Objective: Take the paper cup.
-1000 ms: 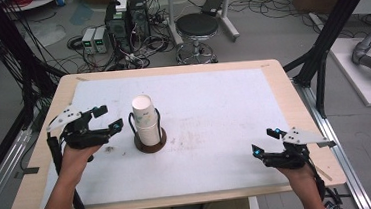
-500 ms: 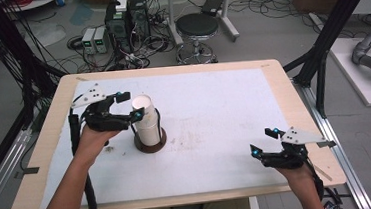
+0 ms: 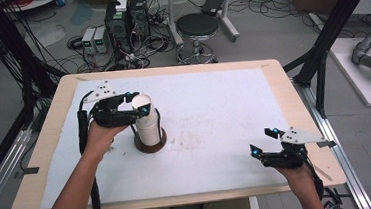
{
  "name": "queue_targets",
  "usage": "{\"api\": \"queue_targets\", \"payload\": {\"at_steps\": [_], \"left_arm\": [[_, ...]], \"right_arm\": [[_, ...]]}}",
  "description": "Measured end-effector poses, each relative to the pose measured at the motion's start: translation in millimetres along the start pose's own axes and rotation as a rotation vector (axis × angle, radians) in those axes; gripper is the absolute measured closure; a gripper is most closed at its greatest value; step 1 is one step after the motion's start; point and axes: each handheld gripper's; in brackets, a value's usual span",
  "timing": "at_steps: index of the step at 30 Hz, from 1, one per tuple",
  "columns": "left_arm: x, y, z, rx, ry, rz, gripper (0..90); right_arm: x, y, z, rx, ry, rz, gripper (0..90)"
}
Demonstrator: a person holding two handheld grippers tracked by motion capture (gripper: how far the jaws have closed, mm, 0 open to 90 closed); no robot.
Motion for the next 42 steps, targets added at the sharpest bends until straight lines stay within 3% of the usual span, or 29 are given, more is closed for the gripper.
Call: {"api": "queue_targets", "payload": {"at_steps": [11,17,21,25,36,42], "left_arm": [[-13.9,-4.4,-23.0,-0.054,0.071,0.005,35.8],[-28.9,-6.2,-48.3,-0.079,0.146,0.006,36.2],[-35.0,-4.0,-60.9,-0.068,0.178,0.006,36.3],[-39.9,6.1,-80.5,-0.046,0.213,0.032,36.4],[-18.7,41.1,-88.4,0.007,0.191,0.119,36.4],[-9.0,48.1,-83.2,0.027,0.168,0.134,36.4]], "right_arm": [[0.3,-0.3,-0.4,0.002,0.000,-0.003,19.5],[-0.6,-0.1,-1.0,0.004,0.005,-0.003,19.5],[-0.3,0.6,-1.2,0.004,0.009,-0.001,19.5],[1.1,0.8,-2.0,0.007,0.007,-0.002,19.5],[10.3,0.2,-9.4,-0.001,0.016,-0.030,19.5],[14.0,0.2,-11.5,-0.004,0.009,-0.035,19.5]]}}
Point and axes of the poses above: each handheld gripper's, and its own axes: x roughly forward along the jaws, z roughly out of its underside, y roughly to its right, and after that the axes turned 7 degrees about -z, right-handed
